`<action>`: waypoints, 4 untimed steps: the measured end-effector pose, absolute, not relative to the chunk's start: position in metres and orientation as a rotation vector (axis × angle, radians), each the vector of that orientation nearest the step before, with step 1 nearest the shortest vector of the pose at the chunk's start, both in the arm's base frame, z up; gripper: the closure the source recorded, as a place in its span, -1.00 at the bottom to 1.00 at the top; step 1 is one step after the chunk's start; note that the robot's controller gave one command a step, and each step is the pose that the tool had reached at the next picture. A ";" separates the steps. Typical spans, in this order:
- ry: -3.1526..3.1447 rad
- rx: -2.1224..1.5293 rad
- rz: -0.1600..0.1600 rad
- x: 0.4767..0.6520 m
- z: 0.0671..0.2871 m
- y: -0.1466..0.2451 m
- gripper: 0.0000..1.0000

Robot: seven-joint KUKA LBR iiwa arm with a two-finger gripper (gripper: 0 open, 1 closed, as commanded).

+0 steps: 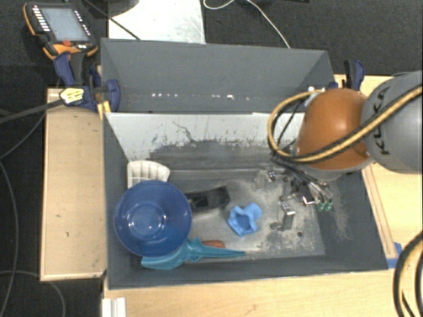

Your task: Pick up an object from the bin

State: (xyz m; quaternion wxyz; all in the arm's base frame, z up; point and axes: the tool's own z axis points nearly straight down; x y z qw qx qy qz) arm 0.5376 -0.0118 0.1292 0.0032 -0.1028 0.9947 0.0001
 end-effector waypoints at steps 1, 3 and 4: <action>3.113 -0.445 0.004 0.491 0.100 0.036 -1.00; 3.025 -0.846 0.006 0.483 0.070 0.053 1.00; 3.025 -0.846 0.006 0.484 0.070 0.053 1.00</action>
Offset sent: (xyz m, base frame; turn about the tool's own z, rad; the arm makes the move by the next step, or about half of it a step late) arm -0.0219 0.0233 -0.0592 -0.0556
